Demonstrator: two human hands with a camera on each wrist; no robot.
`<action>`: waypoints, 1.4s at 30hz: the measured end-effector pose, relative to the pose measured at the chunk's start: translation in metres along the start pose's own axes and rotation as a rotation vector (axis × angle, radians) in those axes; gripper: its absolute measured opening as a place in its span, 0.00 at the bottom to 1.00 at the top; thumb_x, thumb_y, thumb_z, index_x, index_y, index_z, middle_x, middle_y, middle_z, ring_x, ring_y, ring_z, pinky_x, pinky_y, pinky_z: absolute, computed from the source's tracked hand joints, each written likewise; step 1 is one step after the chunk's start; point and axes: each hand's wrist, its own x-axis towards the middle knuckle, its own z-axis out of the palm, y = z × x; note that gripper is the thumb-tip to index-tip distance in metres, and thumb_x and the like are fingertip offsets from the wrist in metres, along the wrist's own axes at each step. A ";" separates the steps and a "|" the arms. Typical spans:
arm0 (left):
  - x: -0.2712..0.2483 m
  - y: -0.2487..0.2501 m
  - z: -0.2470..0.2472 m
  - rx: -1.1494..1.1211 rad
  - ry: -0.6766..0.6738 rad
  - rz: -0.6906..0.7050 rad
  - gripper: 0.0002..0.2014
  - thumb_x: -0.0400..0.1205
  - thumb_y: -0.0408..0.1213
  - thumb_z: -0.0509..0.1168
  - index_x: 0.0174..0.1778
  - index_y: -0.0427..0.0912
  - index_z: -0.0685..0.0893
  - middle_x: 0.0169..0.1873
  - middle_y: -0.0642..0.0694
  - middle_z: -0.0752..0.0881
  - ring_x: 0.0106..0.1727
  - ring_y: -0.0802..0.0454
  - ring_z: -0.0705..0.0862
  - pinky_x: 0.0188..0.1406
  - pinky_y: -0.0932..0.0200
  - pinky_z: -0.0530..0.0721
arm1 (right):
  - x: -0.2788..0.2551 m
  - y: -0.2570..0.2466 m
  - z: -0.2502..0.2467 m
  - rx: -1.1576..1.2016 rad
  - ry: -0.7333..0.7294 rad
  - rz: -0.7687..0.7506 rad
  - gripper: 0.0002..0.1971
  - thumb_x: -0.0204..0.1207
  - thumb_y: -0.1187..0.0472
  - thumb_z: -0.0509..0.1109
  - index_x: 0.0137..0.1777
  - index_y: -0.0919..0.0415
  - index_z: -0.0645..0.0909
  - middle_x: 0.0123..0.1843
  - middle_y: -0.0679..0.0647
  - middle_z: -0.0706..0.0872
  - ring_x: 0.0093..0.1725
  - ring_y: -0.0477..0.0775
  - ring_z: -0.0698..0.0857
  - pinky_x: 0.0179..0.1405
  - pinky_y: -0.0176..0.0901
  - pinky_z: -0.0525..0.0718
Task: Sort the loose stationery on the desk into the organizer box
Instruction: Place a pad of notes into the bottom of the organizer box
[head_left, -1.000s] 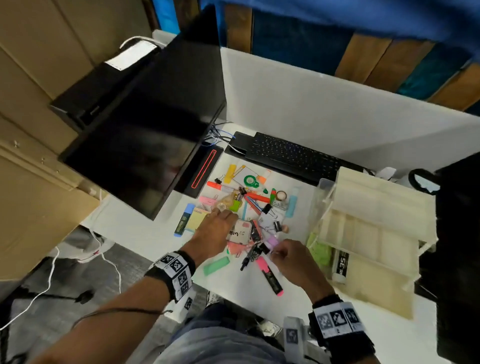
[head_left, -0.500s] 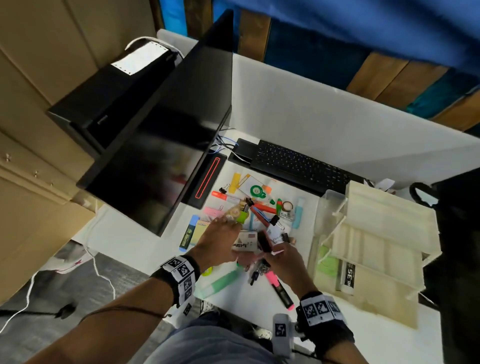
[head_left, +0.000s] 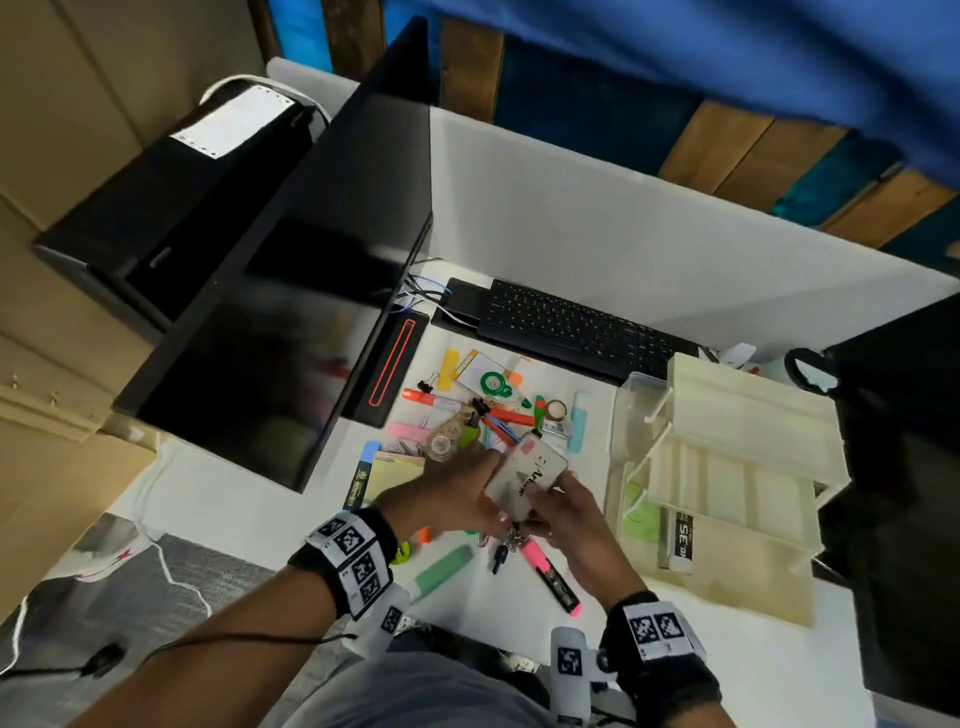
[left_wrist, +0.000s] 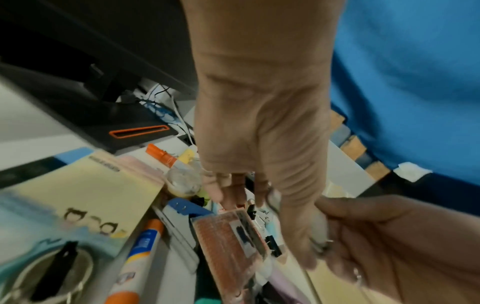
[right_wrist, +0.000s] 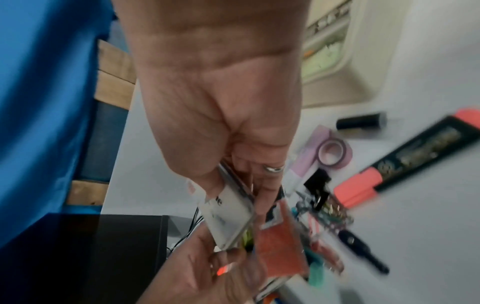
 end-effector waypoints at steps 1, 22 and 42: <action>0.002 -0.001 0.003 0.109 0.024 0.003 0.36 0.70 0.48 0.84 0.70 0.46 0.75 0.62 0.47 0.76 0.58 0.47 0.80 0.48 0.54 0.85 | -0.002 -0.001 -0.005 -0.025 0.044 0.013 0.11 0.89 0.65 0.67 0.69 0.64 0.81 0.60 0.69 0.91 0.52 0.64 0.93 0.43 0.49 0.91; 0.018 0.086 0.027 -0.079 0.368 0.028 0.04 0.85 0.34 0.60 0.44 0.44 0.72 0.31 0.47 0.81 0.28 0.54 0.77 0.22 0.62 0.70 | -0.096 0.022 -0.222 -0.191 0.453 0.173 0.12 0.86 0.65 0.65 0.48 0.66 0.91 0.29 0.58 0.83 0.32 0.55 0.78 0.34 0.47 0.75; 0.071 0.204 0.142 0.045 0.102 0.083 0.10 0.84 0.31 0.63 0.54 0.47 0.88 0.52 0.57 0.84 0.50 0.60 0.84 0.51 0.61 0.86 | -0.023 0.052 -0.271 -0.637 0.536 0.284 0.15 0.82 0.57 0.72 0.60 0.69 0.86 0.54 0.66 0.90 0.57 0.68 0.89 0.49 0.49 0.82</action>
